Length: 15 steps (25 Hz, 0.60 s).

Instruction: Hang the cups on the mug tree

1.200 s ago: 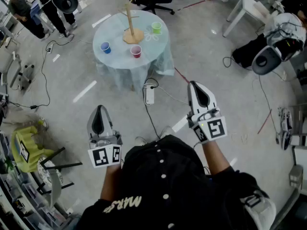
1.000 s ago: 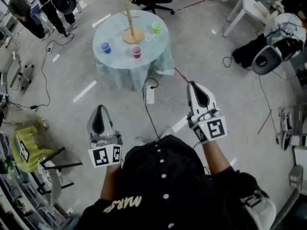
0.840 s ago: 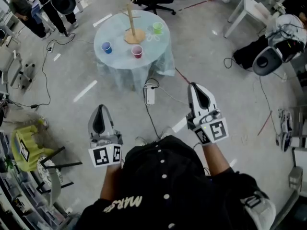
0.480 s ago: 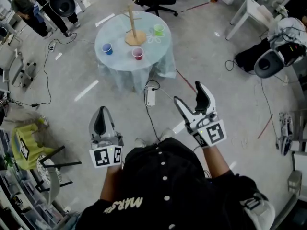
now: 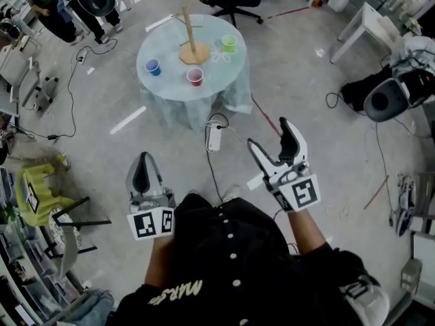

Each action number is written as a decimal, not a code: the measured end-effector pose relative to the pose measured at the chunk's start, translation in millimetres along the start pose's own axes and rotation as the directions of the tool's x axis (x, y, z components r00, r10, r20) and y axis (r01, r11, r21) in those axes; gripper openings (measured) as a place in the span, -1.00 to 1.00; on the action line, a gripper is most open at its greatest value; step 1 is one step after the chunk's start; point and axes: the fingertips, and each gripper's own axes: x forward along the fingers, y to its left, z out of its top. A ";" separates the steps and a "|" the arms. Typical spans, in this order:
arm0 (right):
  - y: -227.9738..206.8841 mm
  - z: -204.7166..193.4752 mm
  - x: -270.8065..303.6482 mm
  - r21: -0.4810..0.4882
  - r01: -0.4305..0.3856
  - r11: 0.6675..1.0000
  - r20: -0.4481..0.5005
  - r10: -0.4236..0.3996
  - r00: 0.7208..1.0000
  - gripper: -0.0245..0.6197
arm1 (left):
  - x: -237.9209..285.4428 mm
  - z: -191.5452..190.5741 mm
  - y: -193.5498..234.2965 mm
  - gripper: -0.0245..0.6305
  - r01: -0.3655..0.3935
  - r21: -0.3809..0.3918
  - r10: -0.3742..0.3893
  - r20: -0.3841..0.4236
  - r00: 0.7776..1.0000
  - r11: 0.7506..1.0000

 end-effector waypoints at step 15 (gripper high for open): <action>-22.7 -27.3 77.8 0.009 0.040 0.999 -0.032 -0.040 0.999 0.21 | 71.9 -31.2 42.9 -0.94 0.022 -0.029 -0.023 -0.033 0.999 0.999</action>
